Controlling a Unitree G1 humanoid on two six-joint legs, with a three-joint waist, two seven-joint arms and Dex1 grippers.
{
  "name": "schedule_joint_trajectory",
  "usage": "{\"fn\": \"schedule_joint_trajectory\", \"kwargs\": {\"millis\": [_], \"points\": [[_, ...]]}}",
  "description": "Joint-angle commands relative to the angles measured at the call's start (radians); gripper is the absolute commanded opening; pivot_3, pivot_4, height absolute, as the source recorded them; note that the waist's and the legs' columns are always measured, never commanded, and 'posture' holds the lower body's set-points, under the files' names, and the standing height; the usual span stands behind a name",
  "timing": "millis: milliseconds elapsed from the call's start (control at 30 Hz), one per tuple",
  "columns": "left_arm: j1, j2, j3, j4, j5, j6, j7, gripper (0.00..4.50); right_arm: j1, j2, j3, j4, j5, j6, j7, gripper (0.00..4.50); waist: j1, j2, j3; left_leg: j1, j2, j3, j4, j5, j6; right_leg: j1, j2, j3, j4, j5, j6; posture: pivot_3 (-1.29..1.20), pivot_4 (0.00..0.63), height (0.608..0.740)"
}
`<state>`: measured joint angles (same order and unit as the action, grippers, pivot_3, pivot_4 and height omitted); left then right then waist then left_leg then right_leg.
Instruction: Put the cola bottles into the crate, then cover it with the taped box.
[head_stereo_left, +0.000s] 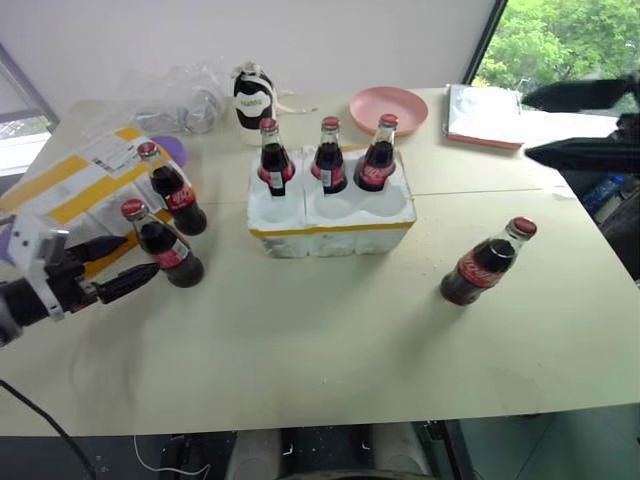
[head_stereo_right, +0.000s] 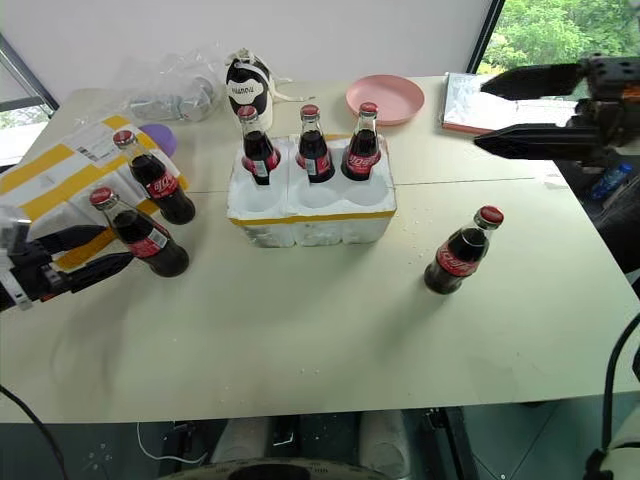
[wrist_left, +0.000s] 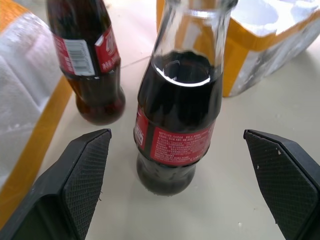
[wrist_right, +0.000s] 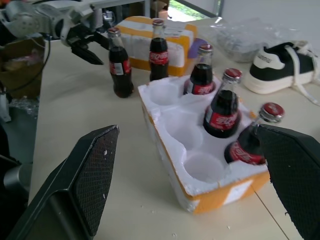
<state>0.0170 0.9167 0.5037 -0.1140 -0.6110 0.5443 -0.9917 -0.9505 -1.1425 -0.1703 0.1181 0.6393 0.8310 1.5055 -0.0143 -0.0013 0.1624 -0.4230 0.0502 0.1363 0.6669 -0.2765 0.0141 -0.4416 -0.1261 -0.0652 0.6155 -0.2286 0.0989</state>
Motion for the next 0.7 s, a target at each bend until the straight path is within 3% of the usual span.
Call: {"fn": "schedule_joint_trajectory", "kwargs": {"millis": [33, 300, 567, 667, 700], "points": [[-0.056, -0.010, -0.058, 0.036, 0.045, -0.054, 0.003, 4.44, -0.006, 0.003, -0.035, -0.071, 0.054, 0.023, -0.025, 4.50, 0.002, 0.000, 0.000, -0.001, -0.001, 0.000, 0.000, 0.000, 0.000, -0.001, 0.000, 0.000, 0.000, 0.002, 0.003, 0.00, 0.150, 0.740], [-0.196, -0.086, -0.198, 0.112, 0.101, -0.095, 0.022, 4.44, 0.036, 0.001, -0.060, -0.124, 0.104, 0.044, -0.073, 4.50, 0.001, -0.001, 0.000, -0.002, -0.002, 0.000, 0.002, 0.000, 0.000, -0.001, 0.001, 0.000, 0.001, 0.002, 0.004, 0.00, 0.150, 0.740], [-0.259, -0.133, -0.241, 0.179, 0.130, -0.120, 0.034, 4.44, 0.085, -0.007, -0.095, -0.195, 0.175, 0.085, -0.111, 4.50, 0.001, -0.001, 0.000, -0.002, -0.002, 0.000, 0.003, 0.001, 0.000, 0.000, 0.002, -0.001, 0.004, 0.003, 0.004, 0.00, 0.150, 0.740], [-0.258, -0.132, -0.234, 0.167, 0.110, -0.109, 0.012, 3.69, 0.102, -0.007, -0.103, -0.215, 0.191, 0.092, -0.126, 4.50, 0.001, -0.002, 0.000, -0.002, -0.002, 0.000, 0.003, 0.001, 0.000, 0.000, 0.002, -0.001, 0.004, 0.003, 0.004, 0.00, 0.150, 0.740], [-0.258, -0.130, -0.231, 0.162, 0.107, -0.103, 0.008, 3.23, 0.109, -0.007, -0.106, -0.219, 0.196, 0.093, -0.131, 4.50, 0.002, -0.002, 0.000, -0.002, -0.002, 0.000, 0.003, 0.001, 0.000, 0.000, 0.002, -0.001, 0.004, 0.003, 0.004, 0.00, 0.150, 0.740]]}}
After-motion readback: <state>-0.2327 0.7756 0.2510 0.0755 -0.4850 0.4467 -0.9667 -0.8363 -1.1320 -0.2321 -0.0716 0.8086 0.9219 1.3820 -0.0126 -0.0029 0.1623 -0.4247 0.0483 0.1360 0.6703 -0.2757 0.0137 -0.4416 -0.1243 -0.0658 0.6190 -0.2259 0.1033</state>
